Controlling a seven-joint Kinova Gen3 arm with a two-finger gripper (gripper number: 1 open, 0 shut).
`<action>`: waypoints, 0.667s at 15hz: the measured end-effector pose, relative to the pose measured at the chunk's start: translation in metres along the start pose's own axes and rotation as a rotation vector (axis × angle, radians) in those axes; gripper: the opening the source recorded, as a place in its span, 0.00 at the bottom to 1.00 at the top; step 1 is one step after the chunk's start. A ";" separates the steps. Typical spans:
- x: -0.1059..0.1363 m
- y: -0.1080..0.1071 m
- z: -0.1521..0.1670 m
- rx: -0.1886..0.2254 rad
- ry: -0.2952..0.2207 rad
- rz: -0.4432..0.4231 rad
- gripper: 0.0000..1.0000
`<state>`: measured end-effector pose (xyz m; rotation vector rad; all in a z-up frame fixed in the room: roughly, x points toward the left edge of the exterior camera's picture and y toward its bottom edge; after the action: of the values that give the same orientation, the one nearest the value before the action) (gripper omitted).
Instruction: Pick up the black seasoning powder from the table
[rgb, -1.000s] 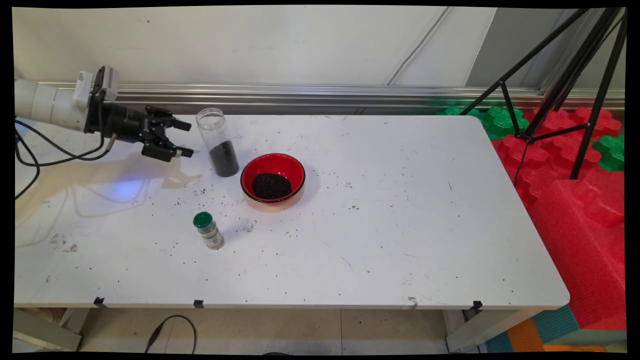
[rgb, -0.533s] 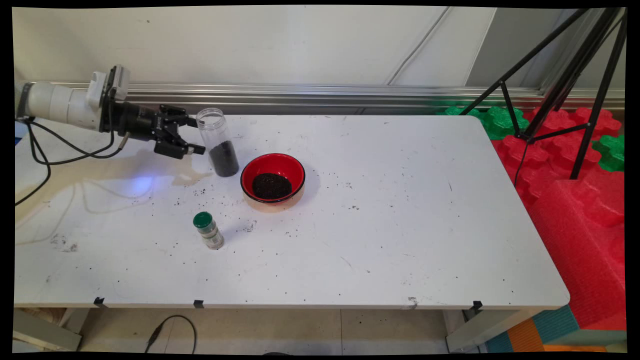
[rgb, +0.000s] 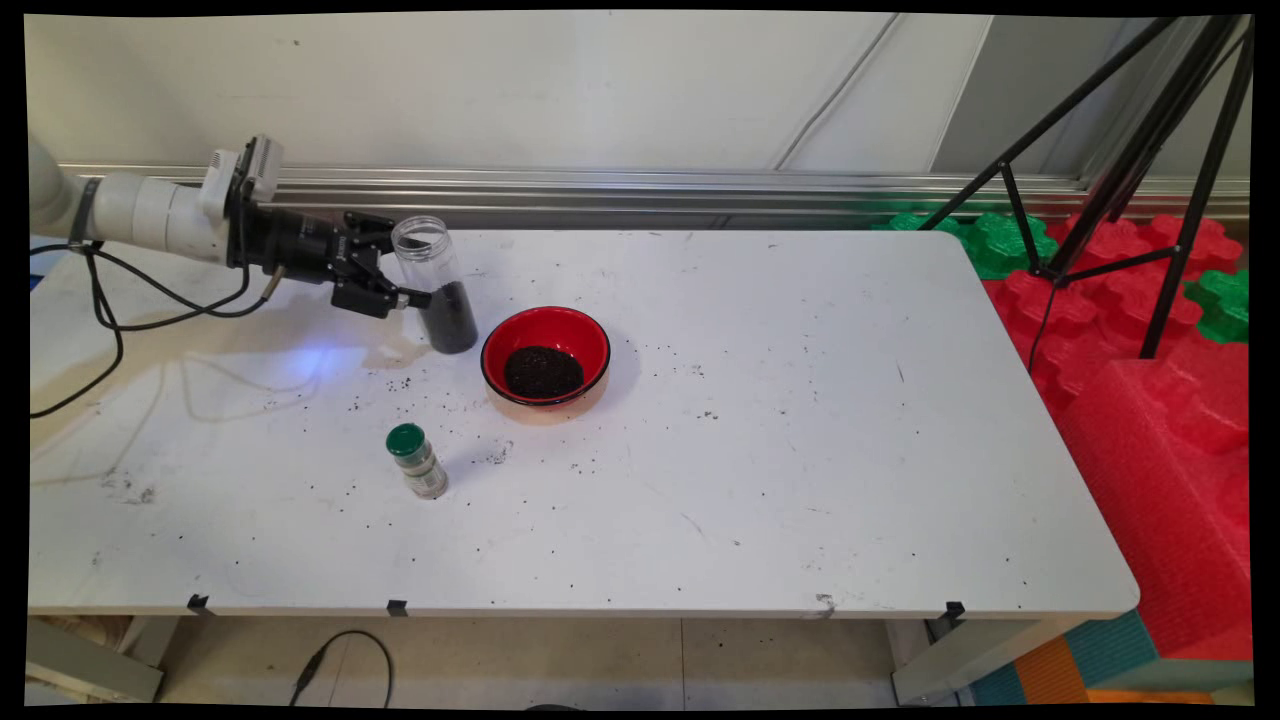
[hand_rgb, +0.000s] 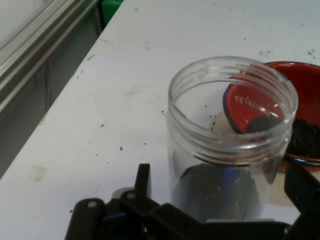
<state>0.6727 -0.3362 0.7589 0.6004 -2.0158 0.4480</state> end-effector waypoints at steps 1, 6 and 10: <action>-0.001 -0.001 0.002 -0.004 0.005 0.000 1.00; -0.006 -0.004 0.011 -0.020 0.023 0.000 1.00; -0.010 -0.005 0.015 -0.030 0.030 0.001 1.00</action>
<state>0.6697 -0.3463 0.7429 0.5703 -1.9908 0.4243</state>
